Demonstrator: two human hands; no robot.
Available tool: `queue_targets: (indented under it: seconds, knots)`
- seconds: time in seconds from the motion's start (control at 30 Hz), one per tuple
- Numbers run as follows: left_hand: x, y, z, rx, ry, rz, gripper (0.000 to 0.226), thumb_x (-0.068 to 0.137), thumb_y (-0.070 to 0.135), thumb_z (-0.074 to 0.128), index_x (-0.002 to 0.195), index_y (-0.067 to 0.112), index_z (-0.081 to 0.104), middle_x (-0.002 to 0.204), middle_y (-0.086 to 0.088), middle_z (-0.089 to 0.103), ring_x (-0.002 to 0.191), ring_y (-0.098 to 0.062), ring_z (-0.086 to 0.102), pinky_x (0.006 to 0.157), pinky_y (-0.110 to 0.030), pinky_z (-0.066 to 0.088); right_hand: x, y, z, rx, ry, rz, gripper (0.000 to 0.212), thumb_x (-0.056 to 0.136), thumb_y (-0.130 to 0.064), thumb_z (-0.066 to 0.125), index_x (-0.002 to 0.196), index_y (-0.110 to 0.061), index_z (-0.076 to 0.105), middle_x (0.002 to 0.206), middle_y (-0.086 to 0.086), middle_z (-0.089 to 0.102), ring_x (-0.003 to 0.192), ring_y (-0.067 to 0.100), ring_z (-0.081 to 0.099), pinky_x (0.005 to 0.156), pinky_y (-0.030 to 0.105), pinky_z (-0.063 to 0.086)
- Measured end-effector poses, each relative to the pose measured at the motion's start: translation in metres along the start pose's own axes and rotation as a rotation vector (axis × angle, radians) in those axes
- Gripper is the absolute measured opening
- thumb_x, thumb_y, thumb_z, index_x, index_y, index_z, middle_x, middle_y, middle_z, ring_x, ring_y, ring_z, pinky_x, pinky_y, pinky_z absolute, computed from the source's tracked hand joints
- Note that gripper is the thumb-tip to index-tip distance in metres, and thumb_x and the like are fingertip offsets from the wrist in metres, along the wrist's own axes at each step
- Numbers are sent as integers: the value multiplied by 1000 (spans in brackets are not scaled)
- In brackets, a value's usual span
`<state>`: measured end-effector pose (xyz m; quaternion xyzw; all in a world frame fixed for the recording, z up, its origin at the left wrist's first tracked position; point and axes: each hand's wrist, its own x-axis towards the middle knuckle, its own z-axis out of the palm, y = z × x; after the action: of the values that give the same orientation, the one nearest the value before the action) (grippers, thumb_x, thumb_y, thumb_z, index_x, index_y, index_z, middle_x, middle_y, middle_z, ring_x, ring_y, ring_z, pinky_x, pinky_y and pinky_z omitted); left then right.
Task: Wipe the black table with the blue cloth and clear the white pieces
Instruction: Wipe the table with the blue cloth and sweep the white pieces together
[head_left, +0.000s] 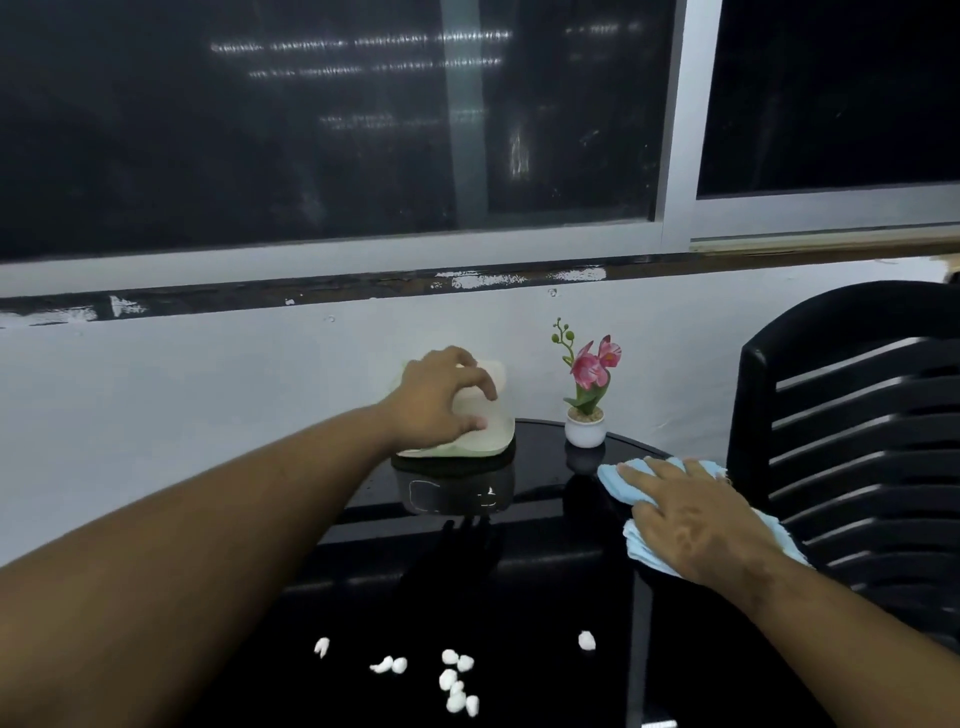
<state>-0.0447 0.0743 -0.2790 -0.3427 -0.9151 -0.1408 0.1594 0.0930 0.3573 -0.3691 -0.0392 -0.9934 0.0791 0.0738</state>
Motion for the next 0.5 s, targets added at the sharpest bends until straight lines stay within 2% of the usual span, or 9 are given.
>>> queue_targets:
  seconds: [0.03,0.13,0.23,0.33,0.5]
  knots:
    - [1,-8,-5,26,-43,-33,36,75,36,77,108,41,63,133,2,46,125,-21,42,106,-44,27,1,-1,2,-1,-8,-29,65,87,-45,15,151,-38,29,160,-2,28,148,27,20,119,52,17]
    - [5,-26,-14,6,-127,-64,47,69,28,82,108,42,60,131,5,48,122,-20,43,103,-43,30,3,-5,8,-41,-32,-138,77,80,-48,0,151,-38,26,162,-5,24,149,19,19,123,38,10]
    - [7,-34,-16,-151,-197,-101,50,69,12,81,106,36,57,124,7,50,113,-20,46,94,-36,37,2,-14,9,12,-53,-205,66,88,-43,11,151,-39,27,160,-10,23,150,17,16,123,32,6]
    - [9,-36,-12,-186,-236,-102,52,72,2,75,108,31,52,125,6,51,109,-24,47,84,-32,37,5,-21,15,31,-55,-262,75,79,-52,4,150,-43,28,160,-12,24,150,16,17,123,37,11]
    - [10,-40,-10,-203,-214,-92,51,71,-2,72,108,28,52,118,6,51,107,-24,48,83,-33,39,24,-33,31,36,-71,-326,71,82,-51,9,150,-42,28,157,-14,32,147,15,23,122,41,16]
